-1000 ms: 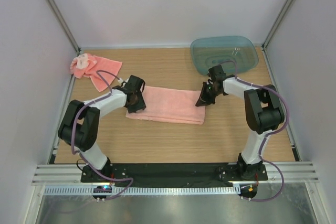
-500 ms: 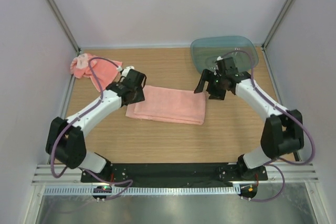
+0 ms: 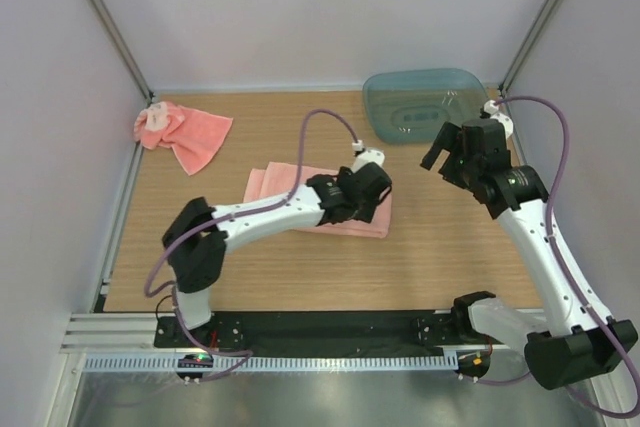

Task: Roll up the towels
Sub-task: Roll the towel

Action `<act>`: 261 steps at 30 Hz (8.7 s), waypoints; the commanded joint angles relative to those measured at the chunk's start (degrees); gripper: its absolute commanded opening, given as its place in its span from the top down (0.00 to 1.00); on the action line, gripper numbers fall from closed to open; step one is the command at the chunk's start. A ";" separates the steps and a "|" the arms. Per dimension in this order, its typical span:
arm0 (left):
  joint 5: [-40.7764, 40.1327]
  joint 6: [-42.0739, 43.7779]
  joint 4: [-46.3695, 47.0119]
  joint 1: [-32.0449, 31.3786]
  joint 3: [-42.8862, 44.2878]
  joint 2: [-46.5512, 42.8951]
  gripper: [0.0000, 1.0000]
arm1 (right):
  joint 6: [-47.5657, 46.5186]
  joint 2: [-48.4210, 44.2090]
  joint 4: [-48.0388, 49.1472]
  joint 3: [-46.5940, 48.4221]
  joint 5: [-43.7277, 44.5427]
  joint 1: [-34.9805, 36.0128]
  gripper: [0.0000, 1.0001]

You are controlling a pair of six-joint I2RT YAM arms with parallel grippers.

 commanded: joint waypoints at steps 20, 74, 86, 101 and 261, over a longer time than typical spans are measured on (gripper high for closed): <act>0.65 5.18 -2.69 -7.56 20.25 23.75 0.39 | 1.27 -5.99 -2.50 -3.46 0.93 -0.95 0.00; -4.27 -8.27 13.48 -7.82 -14.02 -2.69 1.00 | 15.94 33.29 40.30 -20.51 -38.17 1.16 0.14; -4.10 -12.66 13.21 -7.82 -19.73 -7.52 1.00 | 13.49 40.41 38.11 -13.48 -36.24 1.24 0.80; -1.73 -20.83 13.48 -7.82 -27.38 -13.85 1.00 | 6.19 36.47 26.61 -6.54 -28.70 1.07 0.37; 13.75 -69.63 7.16 10.99 -74.15 -73.80 0.65 | 17.01 46.31 74.85 -21.05 -31.95 33.77 0.84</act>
